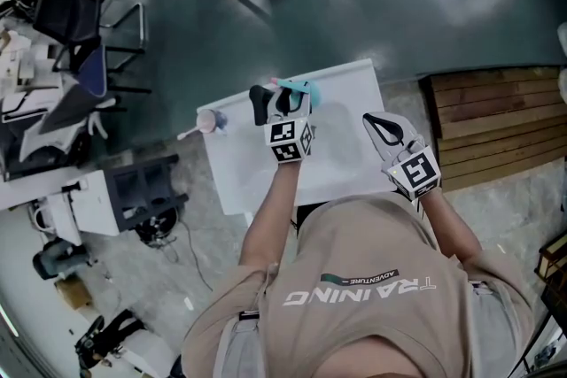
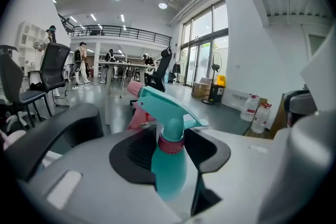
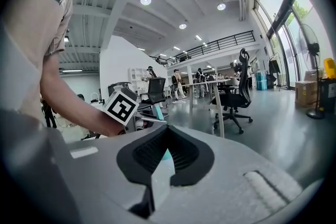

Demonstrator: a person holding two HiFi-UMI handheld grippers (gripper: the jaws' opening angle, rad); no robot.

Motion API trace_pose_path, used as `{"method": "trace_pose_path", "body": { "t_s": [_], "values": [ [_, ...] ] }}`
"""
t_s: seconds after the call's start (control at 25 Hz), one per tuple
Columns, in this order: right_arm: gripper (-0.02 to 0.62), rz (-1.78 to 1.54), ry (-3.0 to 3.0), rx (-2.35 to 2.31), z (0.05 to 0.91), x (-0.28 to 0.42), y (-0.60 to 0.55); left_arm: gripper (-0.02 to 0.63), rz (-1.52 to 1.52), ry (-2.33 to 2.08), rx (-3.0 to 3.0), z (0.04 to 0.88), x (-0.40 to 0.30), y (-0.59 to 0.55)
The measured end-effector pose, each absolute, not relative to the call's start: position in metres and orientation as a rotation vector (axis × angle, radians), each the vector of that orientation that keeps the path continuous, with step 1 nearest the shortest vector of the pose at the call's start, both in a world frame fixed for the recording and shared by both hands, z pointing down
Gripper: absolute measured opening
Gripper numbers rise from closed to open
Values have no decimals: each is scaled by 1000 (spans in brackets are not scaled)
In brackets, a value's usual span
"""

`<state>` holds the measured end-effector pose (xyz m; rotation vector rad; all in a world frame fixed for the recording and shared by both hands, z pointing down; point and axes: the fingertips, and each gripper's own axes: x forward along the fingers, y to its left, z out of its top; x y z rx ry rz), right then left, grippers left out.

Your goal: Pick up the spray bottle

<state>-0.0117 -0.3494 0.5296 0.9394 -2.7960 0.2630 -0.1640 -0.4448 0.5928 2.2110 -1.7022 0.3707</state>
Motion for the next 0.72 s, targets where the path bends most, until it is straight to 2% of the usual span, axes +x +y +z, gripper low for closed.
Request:
{"method": "trace_pose_path", "body": {
  "t_s": [0.72],
  "values": [
    [2, 248, -2775, 969, 528, -20, -344, 156, 296, -1679, 2333, 564, -152, -424]
  ]
}}
